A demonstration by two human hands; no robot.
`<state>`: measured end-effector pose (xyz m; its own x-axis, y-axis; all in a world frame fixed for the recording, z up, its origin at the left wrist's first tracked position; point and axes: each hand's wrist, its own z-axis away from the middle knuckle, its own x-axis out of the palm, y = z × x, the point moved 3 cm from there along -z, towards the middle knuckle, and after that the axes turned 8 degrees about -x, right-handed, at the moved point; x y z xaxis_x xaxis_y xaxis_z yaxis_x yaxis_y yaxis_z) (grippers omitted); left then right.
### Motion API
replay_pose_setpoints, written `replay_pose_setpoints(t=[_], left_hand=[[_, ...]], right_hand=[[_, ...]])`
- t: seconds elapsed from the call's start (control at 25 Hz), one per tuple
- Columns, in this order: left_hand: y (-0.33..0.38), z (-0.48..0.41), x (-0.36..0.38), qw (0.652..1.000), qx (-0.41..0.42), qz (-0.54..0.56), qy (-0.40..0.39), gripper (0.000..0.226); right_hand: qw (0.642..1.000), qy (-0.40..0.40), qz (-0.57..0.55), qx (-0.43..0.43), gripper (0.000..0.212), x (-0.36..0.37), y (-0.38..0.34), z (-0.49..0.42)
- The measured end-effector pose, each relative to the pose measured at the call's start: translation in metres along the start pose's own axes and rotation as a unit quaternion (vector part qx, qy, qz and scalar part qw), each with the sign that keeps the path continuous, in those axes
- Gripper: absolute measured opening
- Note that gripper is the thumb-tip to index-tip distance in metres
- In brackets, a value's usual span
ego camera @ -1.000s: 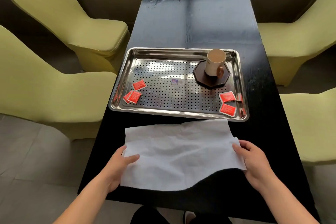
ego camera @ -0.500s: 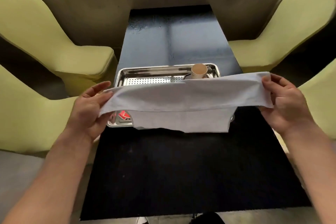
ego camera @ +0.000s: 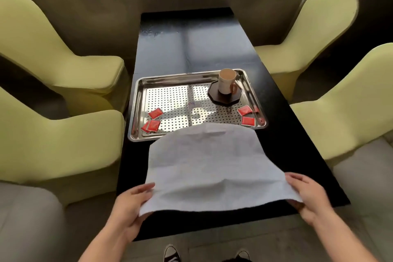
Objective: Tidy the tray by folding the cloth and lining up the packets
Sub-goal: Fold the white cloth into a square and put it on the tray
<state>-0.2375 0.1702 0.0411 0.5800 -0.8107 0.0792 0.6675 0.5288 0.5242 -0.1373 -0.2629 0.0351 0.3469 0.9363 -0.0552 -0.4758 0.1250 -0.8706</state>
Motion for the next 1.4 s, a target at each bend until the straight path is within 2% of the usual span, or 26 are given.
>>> replay_pose_setpoints(t=[0.16, 0.36, 0.64, 0.84, 1.0, 1.12, 1.2, 1.28, 1.36, 1.4], left_hand=[[-0.048, -0.010, -0.006, 0.995, -0.055, -0.044, 0.074, 0.024], [-0.076, -0.001, -0.009, 0.995, -0.058, -0.034, 0.077, 0.023], [-0.081, 0.031, -0.032, 0.995, -0.030, 0.021, 0.089, 0.022], [-0.081, 0.018, -0.022, 0.995, -0.045, 0.066, 0.067, 0.026], [-0.086, 0.015, -0.030, 0.991, -0.051, 0.107, 0.055, 0.026], [-0.092, 0.019, -0.046, 0.985, -0.072, 0.155, 0.031, 0.032], [-0.088, 0.019, -0.042, 0.981, -0.063, 0.185, -0.008, 0.041], [-0.079, 0.019, -0.033, 0.989, -0.020, 0.140, -0.031, 0.047], [-0.070, 0.019, -0.028, 0.997, 0.060, -0.037, 0.007, 0.044], [-0.067, 0.017, -0.030, 0.983, 0.108, -0.145, 0.036, 0.041]], right_hand=[[0.997, -0.026, 0.041, 0.060, 0.018, -0.023, 0.034, -0.015], [0.994, -0.042, 0.088, 0.050, 0.016, -0.044, 0.036, -0.010], [0.991, -0.110, 0.059, 0.041, 0.014, -0.046, 0.013, 0.003], [0.992, -0.113, 0.016, 0.059, 0.018, -0.030, 0.023, 0.007], [0.988, -0.144, 0.024, 0.056, 0.038, -0.047, 0.029, 0.015], [0.982, -0.154, 0.100, 0.031, 0.031, -0.067, 0.042, 0.023], [0.984, -0.142, 0.105, 0.020, 0.023, -0.070, 0.045, 0.021], [0.986, -0.134, 0.098, 0.006, 0.014, -0.062, 0.042, 0.014], [0.985, -0.129, 0.116, -0.013, 0.011, -0.053, 0.036, 0.004], [0.983, -0.128, 0.133, -0.024, 0.011, -0.050, 0.033, -0.001]])
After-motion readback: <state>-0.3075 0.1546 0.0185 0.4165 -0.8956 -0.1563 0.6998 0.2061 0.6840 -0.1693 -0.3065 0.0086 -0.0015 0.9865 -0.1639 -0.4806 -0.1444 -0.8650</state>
